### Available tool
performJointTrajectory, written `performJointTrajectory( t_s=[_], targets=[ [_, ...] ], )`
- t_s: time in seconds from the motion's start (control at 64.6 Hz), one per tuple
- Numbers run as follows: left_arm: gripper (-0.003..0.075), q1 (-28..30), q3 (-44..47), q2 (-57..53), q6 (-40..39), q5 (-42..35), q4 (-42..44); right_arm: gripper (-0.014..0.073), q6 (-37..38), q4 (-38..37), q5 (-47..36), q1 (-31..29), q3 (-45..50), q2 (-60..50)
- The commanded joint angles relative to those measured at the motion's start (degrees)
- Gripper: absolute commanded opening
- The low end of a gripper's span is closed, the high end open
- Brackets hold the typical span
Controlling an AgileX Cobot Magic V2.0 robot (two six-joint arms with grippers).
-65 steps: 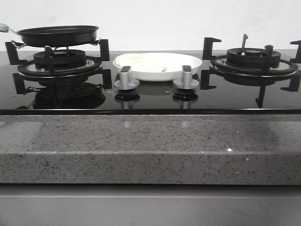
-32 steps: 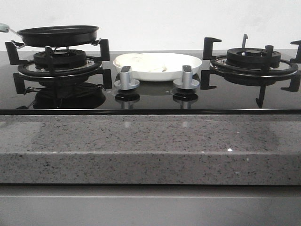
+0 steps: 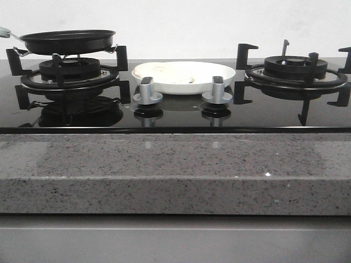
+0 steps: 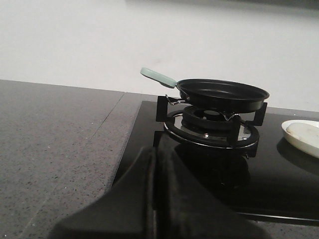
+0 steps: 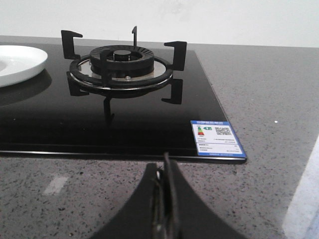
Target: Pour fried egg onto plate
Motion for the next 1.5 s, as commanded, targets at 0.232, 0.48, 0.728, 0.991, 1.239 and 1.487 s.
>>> performJointTrajectory(
  t_s=[0.232,0.48,0.728,0.991,1.239,1.487],
  targets=[
    [-0.0019,-0.02,0.4,-0.91,0.07,-4.41,-0.5,-0.0068,-0.42,0.37,-5.65,0.11,0.49,-1.15],
    [-0.0019,-0.02,0.4,-0.91,0.07,-4.41,-0.5,-0.0068,-0.47,0.37,-6.92,0.17,0.49,-1.15],
    [-0.0019,-0.02,0.4,-0.91,0.07,-4.41,-0.5,-0.0068,-0.47,0.37,-8.64,0.17,0.49,-1.15],
    [-0.0019,-0.02,0.4,-0.91,0.07,-4.41,-0.5,-0.0068,-0.47,0.37,-9.01,0.17,0.49,-1.15],
    [-0.0019,-0.02,0.4,-0.91,0.07,-4.41,-0.5,-0.0068,-0.47,0.37,-9.02,0.17,0.49,-1.1],
    [-0.0019,-0.02,0.4,-0.91,0.07,-4.41,-0.5,-0.0068,-0.47,0.37,-9.02,0.17,0.49,-1.1]
  ],
)
